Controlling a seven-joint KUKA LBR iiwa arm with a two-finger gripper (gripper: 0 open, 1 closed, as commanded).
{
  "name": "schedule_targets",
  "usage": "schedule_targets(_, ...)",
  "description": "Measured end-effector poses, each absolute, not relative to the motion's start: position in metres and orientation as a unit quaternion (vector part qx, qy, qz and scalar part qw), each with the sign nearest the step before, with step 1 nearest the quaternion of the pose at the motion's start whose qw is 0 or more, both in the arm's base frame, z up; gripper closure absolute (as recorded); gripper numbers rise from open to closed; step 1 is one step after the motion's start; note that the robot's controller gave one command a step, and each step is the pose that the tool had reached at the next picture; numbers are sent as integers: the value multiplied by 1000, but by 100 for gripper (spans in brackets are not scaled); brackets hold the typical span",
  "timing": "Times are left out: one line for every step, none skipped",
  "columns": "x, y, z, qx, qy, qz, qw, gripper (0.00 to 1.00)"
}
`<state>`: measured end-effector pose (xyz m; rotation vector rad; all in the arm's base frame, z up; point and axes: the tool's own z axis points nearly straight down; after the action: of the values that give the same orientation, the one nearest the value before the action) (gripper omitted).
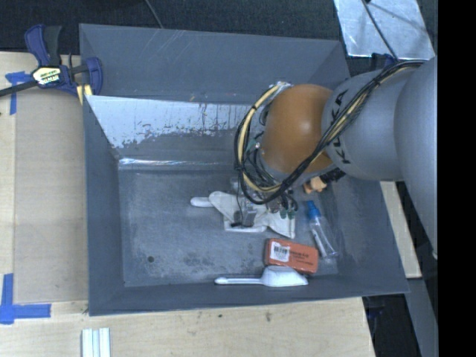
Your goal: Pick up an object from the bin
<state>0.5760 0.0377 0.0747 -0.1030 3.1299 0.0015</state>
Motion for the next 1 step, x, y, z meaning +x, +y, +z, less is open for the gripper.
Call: schedule_targets(576,38,75,-33,999,0,5,100)
